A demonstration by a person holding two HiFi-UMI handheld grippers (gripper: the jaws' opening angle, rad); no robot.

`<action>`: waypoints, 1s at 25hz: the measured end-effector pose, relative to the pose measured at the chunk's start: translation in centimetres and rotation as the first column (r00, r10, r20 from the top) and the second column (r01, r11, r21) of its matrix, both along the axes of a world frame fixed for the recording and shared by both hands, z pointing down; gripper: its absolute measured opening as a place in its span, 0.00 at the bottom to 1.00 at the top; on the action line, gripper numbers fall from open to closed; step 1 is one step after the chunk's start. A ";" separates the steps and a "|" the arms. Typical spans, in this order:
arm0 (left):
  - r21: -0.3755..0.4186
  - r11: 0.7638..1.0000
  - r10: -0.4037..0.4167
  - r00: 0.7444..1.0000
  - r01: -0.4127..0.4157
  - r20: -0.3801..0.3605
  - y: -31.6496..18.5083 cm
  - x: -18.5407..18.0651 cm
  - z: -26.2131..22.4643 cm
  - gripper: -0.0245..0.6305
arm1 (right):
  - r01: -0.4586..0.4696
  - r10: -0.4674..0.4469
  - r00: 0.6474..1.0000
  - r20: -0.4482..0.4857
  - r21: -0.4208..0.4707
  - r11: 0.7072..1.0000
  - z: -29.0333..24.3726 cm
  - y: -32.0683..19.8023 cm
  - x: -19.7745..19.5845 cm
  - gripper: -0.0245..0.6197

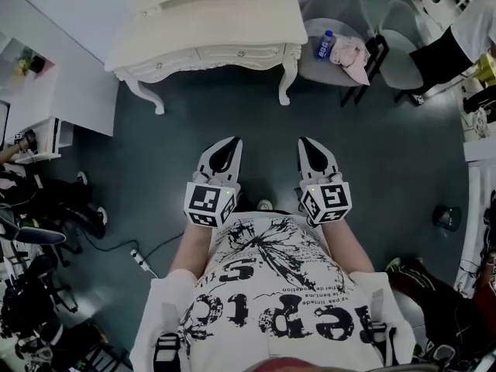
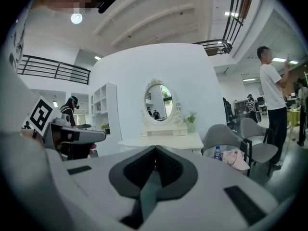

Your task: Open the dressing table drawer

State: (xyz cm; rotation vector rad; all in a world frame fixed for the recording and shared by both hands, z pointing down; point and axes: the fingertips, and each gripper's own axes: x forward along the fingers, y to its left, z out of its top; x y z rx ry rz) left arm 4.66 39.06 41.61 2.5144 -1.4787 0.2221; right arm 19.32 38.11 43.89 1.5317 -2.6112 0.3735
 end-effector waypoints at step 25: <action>-0.017 0.993 0.115 0.993 -0.115 -0.011 -22.6 -15.0 -0.6 0.07 | -0.114 0.110 0.991 -0.075 -0.056 0.992 0.9 -21.2 -14.3 0.07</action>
